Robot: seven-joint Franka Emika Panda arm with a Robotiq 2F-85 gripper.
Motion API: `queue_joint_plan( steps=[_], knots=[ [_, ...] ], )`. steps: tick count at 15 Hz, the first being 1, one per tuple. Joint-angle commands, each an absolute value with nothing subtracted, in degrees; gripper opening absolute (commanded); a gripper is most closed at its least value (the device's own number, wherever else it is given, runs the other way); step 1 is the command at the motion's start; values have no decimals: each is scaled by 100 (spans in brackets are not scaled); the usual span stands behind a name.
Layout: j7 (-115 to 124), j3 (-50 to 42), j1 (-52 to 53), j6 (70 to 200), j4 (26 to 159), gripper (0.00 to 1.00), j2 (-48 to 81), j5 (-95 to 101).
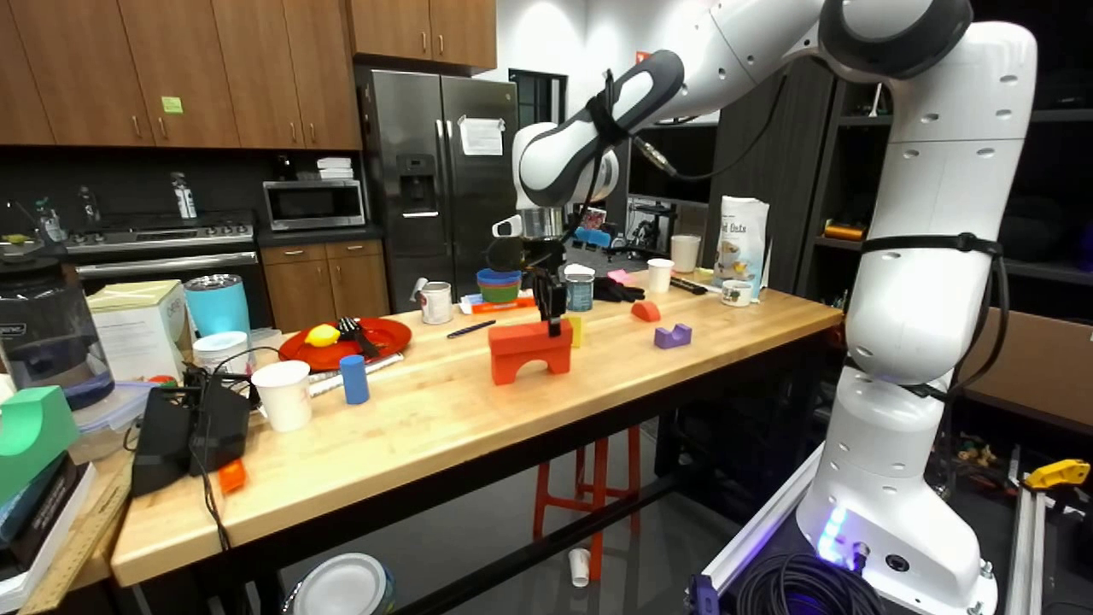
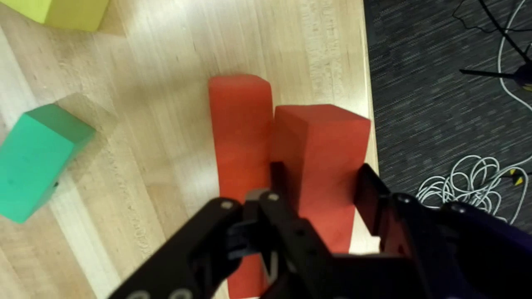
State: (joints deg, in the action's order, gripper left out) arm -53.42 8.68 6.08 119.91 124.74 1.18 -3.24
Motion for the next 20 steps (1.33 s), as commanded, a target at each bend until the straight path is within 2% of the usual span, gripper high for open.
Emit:
queue_joint_plan(
  steps=[1, 9, 15, 16, 20],
  knots=[
    [-5251, 813, 642, 12238, 12792, 18, -227, -197],
    [-4708, 785, 742, 12169, 13240, 18, -1112, 361],
    [-6397, 310, 801, 11434, 12942, 18, -805, -1653],
    [-5922, 476, 769, 11647, 13041, 43, -881, -1213],
    [-6295, 366, 737, 11543, 13032, 43, -813, -1547]
  ],
)
